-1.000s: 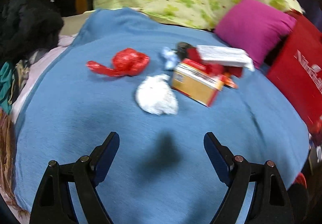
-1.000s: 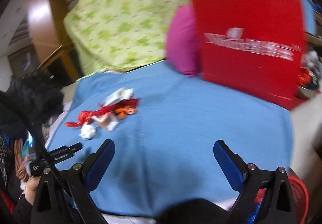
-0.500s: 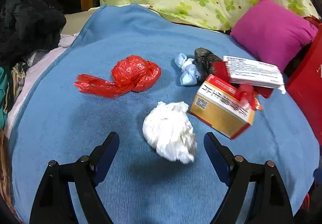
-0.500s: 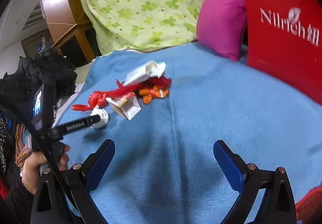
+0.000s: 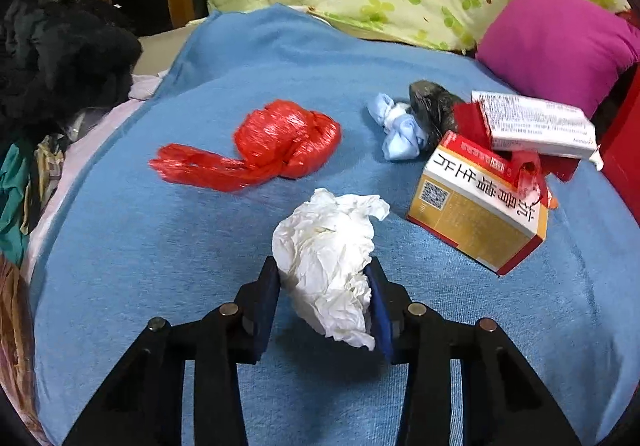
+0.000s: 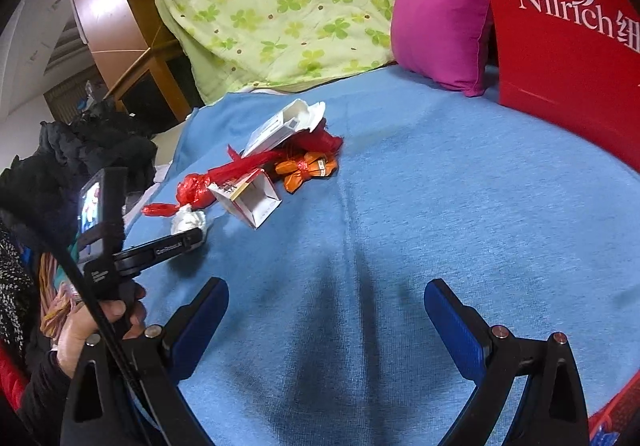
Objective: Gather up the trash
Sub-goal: 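Grasp the orange-and-white medicine box with the right gripper while the left holds the tissue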
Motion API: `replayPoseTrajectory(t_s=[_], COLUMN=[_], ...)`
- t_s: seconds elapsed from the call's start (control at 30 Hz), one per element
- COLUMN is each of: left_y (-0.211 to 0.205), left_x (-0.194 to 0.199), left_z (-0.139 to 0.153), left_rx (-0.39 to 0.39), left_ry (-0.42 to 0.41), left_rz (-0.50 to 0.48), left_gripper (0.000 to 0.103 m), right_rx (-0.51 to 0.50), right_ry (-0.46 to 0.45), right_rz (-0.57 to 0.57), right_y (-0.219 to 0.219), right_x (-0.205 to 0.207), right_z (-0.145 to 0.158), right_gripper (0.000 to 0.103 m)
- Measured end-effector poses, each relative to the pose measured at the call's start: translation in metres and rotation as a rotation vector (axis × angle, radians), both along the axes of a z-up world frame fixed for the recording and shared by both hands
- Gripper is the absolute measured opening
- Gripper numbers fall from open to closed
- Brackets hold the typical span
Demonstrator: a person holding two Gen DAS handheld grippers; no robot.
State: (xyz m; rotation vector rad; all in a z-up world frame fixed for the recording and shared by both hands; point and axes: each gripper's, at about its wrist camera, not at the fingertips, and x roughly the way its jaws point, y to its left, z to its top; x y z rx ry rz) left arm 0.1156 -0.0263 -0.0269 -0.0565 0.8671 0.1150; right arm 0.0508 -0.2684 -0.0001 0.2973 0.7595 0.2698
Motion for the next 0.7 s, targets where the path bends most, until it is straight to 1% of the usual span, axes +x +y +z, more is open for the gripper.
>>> replayPoseTrajectory(t_s=[0.23,0.4,0.53,0.63,0.7], left_y=[0.021,0.035,0.041,0.045,0.049], left_x=[-0.013,-0.015,-0.014,-0.014,-0.013], left_z=[0.013,0.015,0.017,0.018,0.018], left_rx=[-0.042,-0.085,-0.110,-0.104,-0.111], left_ry=[-0.040,-0.046,-0.051,-0.058,-0.059], left_rz=[0.058,0.100,0.119,0.140,0.153], left_gripper=[0.043,0.043,0.043,0.043,0.043], right_rx=[-0.055,-0.125,-0.145,-0.157,-0.160], right_ry=[0.007,0.017,0.015,0.008,0.011], right_rz=[0.007,0.082,0.163,0.240,0.270], right_y=[0.007,0.027,0.049,0.072,0.086], right_x=[-0.003,0.006,0.029,0.054,0.073], right_z=[0.002,0.008,0.014,0.019,0.020], right_gripper=[0.100,0.100,0.100,0.100,0.100])
